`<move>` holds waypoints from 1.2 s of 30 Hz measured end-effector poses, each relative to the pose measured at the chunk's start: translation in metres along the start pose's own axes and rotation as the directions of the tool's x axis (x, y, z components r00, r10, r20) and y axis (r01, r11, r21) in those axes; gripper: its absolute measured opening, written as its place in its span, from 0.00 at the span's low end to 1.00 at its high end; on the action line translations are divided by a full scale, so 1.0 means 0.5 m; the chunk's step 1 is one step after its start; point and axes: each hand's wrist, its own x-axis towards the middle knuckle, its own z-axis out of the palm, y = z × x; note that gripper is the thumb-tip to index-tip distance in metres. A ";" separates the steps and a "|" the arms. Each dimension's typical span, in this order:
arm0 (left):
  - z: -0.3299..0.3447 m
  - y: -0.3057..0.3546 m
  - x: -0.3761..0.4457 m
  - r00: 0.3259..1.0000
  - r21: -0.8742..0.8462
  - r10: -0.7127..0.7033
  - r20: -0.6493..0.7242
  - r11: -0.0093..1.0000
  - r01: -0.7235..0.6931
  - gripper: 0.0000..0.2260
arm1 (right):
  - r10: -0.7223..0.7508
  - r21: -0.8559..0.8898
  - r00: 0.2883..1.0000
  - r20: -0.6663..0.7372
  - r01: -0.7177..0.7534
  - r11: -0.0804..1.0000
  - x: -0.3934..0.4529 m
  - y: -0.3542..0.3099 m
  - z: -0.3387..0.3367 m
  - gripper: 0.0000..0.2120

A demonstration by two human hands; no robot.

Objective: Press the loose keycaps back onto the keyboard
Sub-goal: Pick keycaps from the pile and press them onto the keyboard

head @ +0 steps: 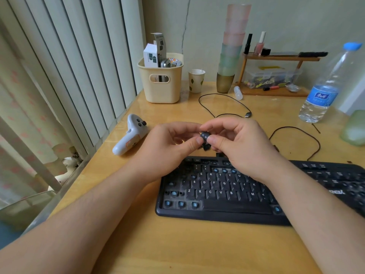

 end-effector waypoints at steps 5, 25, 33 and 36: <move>-0.003 0.003 0.001 0.995 -0.132 -0.069 0.079 0.988 0.079 0.12 | -0.106 -0.234 0.994 -0.032 0.096 0.967 -0.008 -0.004 0.003 0.14; -0.008 0.000 0.002 0.991 -0.096 -0.087 0.106 0.991 0.097 0.15 | 0.001 -0.754 0.963 0.270 0.211 0.623 0.041 -0.087 -0.051 0.06; -0.028 -0.027 0.011 0.995 0.280 -0.093 -0.042 0.955 0.101 0.08 | 0.330 -0.545 0.886 0.325 -0.110 0.831 0.016 -0.035 -0.088 0.05; -0.028 -0.029 0.014 0.994 0.292 -0.090 -0.055 0.951 0.102 0.08 | 0.416 -0.548 0.845 0.336 -0.184 0.816 0.016 -0.018 -0.105 0.05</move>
